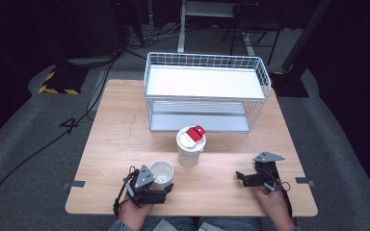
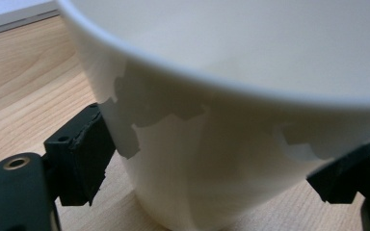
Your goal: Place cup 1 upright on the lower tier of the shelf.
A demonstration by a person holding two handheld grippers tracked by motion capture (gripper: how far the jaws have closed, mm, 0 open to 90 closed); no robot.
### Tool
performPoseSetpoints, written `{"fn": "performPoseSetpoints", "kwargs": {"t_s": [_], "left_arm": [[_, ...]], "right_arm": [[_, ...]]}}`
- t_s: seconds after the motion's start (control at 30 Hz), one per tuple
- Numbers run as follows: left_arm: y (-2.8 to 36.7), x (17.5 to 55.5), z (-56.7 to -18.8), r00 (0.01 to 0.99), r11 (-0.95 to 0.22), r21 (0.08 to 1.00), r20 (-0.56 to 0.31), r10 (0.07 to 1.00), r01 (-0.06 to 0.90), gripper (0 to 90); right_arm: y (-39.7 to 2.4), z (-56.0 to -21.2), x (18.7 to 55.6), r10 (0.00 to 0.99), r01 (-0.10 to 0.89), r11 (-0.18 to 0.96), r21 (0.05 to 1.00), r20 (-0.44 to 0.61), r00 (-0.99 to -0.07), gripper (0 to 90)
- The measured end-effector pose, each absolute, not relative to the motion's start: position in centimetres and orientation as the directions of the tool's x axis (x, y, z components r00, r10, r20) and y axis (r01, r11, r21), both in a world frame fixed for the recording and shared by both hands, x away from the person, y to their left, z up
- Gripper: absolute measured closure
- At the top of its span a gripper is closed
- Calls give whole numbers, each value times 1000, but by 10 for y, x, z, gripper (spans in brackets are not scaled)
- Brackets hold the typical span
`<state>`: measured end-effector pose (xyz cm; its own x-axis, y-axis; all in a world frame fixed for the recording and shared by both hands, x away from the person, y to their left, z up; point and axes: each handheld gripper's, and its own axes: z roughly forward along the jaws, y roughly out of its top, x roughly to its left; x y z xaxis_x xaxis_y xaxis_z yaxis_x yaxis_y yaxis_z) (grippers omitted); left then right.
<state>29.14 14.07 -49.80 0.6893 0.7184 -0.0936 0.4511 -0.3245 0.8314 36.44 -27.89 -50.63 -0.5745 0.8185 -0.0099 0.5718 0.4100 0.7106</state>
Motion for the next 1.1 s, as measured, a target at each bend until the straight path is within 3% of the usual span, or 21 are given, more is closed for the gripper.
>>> {"fn": "performPoseSetpoints", "kwargs": {"t_s": [0.2, 0.87, 1.1], "left_arm": [[142, 291, -498, 689, -327, 834, -86, 719, 445, 215], [148, 288, -491, 688, -347, 832, -56, 723, 432, 223], [157, 291, -479, 671, -312, 839, -83, 736, 446, 224]], "right_arm": [[-279, -506, 364, 819, 572, 409, 711, -9, -574, 5], [-279, -506, 364, 819, 572, 409, 711, -9, -574, 5], [-279, -506, 364, 819, 573, 409, 711, -9, -574, 5]]}}
